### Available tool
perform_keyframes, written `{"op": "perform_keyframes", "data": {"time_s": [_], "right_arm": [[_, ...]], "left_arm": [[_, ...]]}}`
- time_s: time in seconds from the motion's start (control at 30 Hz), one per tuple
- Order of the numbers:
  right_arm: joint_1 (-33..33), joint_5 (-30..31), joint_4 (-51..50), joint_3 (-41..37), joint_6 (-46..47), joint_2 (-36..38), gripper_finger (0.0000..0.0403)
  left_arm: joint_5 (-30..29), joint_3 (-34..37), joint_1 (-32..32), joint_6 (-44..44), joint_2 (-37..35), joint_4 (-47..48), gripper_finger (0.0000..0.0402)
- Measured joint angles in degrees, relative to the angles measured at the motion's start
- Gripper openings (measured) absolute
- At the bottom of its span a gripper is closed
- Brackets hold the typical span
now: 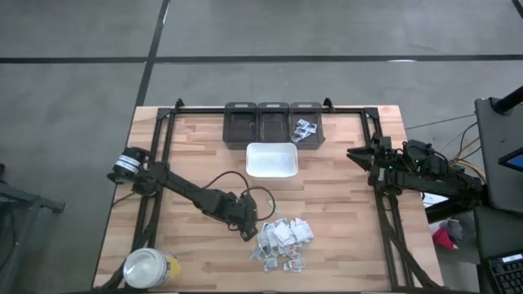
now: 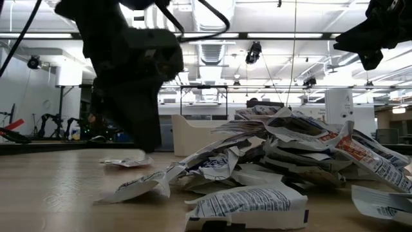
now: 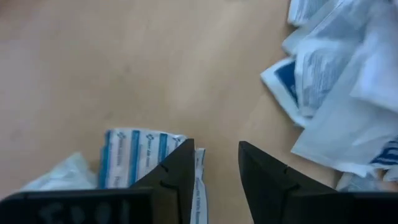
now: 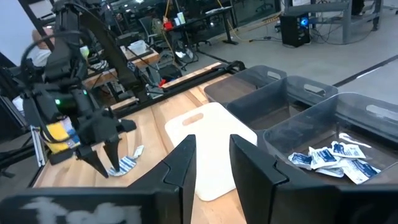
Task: Pick & Place First Aid Supplies
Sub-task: Put the white fingertip band aid into the left black bin
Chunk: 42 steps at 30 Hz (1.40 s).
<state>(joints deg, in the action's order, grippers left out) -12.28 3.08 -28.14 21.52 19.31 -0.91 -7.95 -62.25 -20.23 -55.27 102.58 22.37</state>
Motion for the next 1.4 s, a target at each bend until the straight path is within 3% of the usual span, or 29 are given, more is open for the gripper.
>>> {"op": "perform_keyframes", "data": {"time_s": [0.37, 0.7, 0.9, 1.17, 1.4], "right_arm": [[0.01, -0.01, 0.03, 0.0, 0.04, 0.0, 0.0084], [0.01, -0.01, 0.04, 0.0, 0.19, 0.02, 0.0097], [0.0, -0.01, 0.04, 0.0, 0.06, 0.0, 0.0095], [0.01, -0.03, 0.02, 0.0, 0.0, 0.0, 0.0084], [0.01, -0.01, 0.02, 0.02, 0.02, 0.0, 0.0093]], "left_arm": [[0.61, -0.25, 0.0, -3.69, 4.54, 1.06, 0.0111], [0.79, -0.11, -0.09, -6.52, 10.08, 0.33, 0.0009], [0.84, -1.03, -0.11, -7.63, 11.28, -0.52, 0.0003], [0.26, -4.66, -0.09, -0.02, 4.55, -0.04, 0.0], [-3.55, -5.51, 0.15, 5.06, -6.88, -0.4, 0.0001]]}}
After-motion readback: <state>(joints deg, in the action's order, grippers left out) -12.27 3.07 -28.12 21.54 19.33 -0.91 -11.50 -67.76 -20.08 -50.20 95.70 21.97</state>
